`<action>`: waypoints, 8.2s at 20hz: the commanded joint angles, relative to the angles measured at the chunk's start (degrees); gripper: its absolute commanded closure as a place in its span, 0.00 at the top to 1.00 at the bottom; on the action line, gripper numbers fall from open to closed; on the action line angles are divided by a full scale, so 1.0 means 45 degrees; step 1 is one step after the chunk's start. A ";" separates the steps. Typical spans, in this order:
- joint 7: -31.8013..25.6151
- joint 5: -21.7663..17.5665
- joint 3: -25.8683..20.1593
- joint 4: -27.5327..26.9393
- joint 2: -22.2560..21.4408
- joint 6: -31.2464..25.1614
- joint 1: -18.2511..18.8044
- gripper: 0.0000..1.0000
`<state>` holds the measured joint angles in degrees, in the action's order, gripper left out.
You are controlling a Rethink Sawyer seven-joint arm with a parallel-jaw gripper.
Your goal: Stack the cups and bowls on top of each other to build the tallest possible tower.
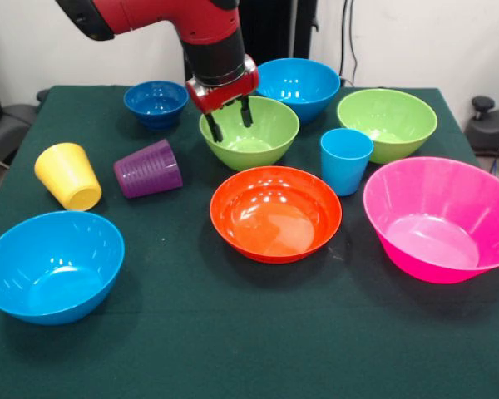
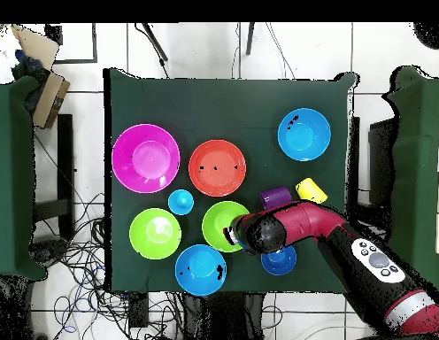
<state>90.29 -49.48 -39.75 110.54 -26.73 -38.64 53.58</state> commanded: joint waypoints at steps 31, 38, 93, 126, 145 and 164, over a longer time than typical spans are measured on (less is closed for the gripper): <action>-0.3791 0.0330 -0.1122 -0.1410 -0.0642 -0.3107 -0.0122 1.00; -0.3652 0.0433 -0.1245 -0.1403 -0.0755 -0.3381 -0.0080 1.00; -0.4703 0.0480 -0.1870 -0.2466 -0.0130 -0.4760 0.0260 1.00; -0.3933 -0.0817 -0.1328 -0.2914 0.0891 -0.3359 0.0234 1.00; -0.3744 -0.1206 -0.1234 -0.3215 0.1142 -0.3001 0.0408 1.00; -0.2960 -0.2083 -0.1010 -0.3388 0.1361 -0.2686 0.0283 1.00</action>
<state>90.22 -53.95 -46.92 99.84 -22.85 -54.78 56.38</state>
